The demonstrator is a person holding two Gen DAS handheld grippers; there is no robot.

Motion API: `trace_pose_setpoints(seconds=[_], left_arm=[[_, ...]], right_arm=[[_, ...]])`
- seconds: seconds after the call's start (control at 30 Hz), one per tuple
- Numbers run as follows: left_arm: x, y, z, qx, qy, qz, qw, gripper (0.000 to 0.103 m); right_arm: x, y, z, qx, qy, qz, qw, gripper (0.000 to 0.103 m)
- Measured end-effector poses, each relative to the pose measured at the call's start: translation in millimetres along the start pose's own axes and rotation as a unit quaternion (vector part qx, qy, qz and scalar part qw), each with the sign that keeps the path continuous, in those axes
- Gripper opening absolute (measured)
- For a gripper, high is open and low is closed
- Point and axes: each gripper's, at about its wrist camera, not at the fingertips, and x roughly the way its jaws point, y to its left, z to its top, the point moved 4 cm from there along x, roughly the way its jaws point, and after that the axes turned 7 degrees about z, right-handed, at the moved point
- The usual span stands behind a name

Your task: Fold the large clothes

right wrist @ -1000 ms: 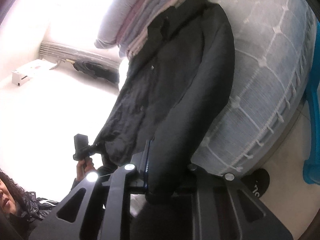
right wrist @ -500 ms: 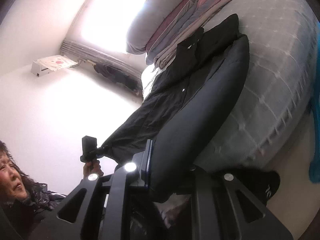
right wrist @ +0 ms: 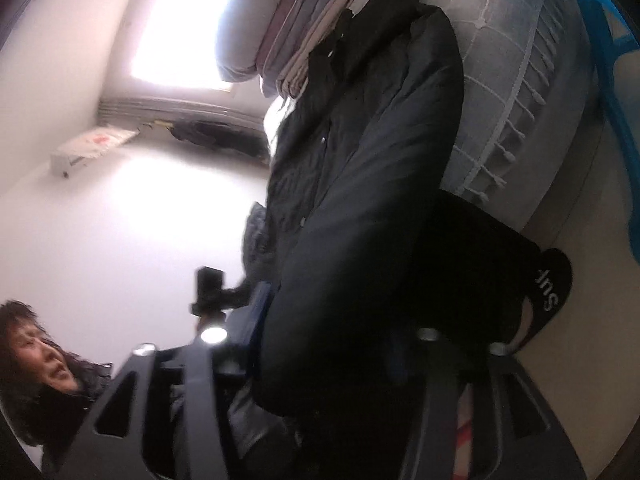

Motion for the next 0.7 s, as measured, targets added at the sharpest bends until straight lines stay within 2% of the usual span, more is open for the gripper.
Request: trace_pose_setpoints(seconds=[0.07,0.1,0.23,0.33,0.37,0.4,0.43,0.47,0.5,0.53,0.57,0.6,0.7], left_arm=[[0.8,2.7,-2.2,-0.008,0.002,-0.008,0.9999,0.047],[3.2,5.1,-3.9,-0.011,0.004,-0.005,0.9999,0.050],[14.8,9.2,-5.1,-0.018,0.012,0.000,0.9998,0.053],[25.4,13.6,-2.1,-0.024,0.018,0.010,0.9995,0.053],[28.1,14.9,-1.8,-0.027,0.020,0.011,0.9994,0.053],[28.6,16.3,-2.8,-0.029,0.022,0.012,0.9993,0.053],[29.9,17.3,-3.2,-0.033,0.025,0.013,0.9991,0.053],[30.4,18.2,-3.5,-0.034,0.025,0.014,0.9990,0.053],[29.3,17.6,-4.4,-0.031,0.021,0.014,0.9992,0.053],[25.4,16.8,-5.0,-0.025,0.016,0.013,0.9995,0.051],[20.7,14.7,-5.4,-0.019,0.003,0.012,0.9997,0.030],[18.2,13.1,-5.4,-0.016,-0.001,0.012,0.9998,0.016],[-5.1,-2.2,-7.6,0.004,-0.042,0.007,0.9991,0.012]], right_arm=[[-3.5,1.4,4.7,0.003,-0.005,-0.008,1.000,0.073],[-4.4,2.0,7.4,0.007,-0.006,-0.001,1.000,0.073],[-3.7,4.7,11.7,0.014,-0.006,0.009,1.000,0.073],[0.8,-0.7,16.3,0.018,-0.010,-0.001,1.000,0.072],[1.6,-3.2,17.3,0.018,-0.013,-0.002,1.000,0.061],[2.9,-2.6,16.2,0.019,-0.015,0.000,1.000,0.040],[4.9,-2.4,16.0,0.016,-0.018,-0.001,1.000,0.036],[7.5,0.2,14.7,0.006,-0.020,-0.006,1.000,0.025],[9.0,0.4,14.4,0.000,-0.021,-0.010,1.000,0.022],[10.6,3.1,13.5,-0.006,-0.028,-0.013,0.999,0.021],[11.9,7.7,12.4,-0.011,-0.037,-0.009,0.999,0.014],[12.5,12.8,12.0,-0.015,-0.048,-0.004,0.999,0.014],[13.5,33.5,12.2,-0.032,-0.083,0.026,0.996,0.012]])
